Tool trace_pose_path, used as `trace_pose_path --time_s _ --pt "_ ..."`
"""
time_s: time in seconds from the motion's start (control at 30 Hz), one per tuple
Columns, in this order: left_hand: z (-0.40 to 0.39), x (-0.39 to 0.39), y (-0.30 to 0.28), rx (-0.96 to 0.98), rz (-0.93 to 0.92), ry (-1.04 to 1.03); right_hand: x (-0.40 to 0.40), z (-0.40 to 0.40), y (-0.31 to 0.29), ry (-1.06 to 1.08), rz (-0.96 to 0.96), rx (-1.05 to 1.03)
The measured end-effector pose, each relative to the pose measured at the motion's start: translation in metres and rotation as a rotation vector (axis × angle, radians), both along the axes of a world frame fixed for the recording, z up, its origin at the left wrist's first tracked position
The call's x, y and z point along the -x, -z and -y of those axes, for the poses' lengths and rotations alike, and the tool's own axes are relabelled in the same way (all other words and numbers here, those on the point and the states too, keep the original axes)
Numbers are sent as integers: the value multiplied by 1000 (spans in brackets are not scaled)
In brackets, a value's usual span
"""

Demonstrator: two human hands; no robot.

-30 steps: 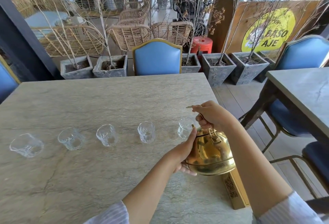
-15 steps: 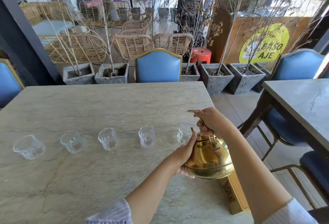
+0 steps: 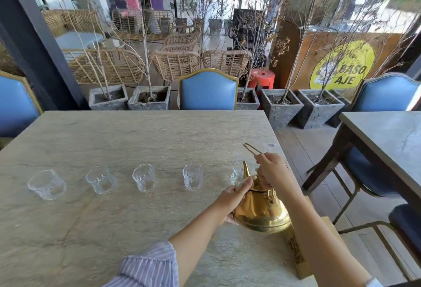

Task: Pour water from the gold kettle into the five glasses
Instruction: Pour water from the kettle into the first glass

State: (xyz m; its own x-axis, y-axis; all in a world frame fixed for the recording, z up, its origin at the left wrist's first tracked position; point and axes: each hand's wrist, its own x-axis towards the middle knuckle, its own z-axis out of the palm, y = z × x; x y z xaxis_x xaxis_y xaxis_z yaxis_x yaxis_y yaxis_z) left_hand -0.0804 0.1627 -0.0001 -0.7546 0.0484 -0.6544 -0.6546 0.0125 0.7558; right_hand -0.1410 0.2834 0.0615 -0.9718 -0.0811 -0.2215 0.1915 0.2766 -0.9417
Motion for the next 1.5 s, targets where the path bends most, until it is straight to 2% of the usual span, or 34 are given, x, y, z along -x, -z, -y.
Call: trace_pose_path --time_s 0.13,0.23,0.37,0.53,0.73,0.9,1.1,1.23,1.5 --pt "9 -8 5 -32 -46 -113 -9 6 14 34 -172 -49" --pt "17 -14 8 -20 -109 -185 -19 14 13 5 -268 -2" --pt "28 -22 12 27 -161 -276 -27 30 7 -46 -307 28" --pt "47 -33 17 43 -138 -346 -27 63 2 -165 -354 -34" --pt "63 -39 34 26 -64 -397 -17 94 8 -285 -219 -106" --pt "66 -30 67 -21 -7 -426 -6 113 9 -373 -178 -244" --pt "60 -38 29 -166 58 -451 1 125 -1 -461 -137 -384" --pt "59 -37 16 -209 101 -446 7 131 -12 -478 -9 -381" --pt "52 -35 3 -281 132 -469 11 138 -29 -517 56 -415"
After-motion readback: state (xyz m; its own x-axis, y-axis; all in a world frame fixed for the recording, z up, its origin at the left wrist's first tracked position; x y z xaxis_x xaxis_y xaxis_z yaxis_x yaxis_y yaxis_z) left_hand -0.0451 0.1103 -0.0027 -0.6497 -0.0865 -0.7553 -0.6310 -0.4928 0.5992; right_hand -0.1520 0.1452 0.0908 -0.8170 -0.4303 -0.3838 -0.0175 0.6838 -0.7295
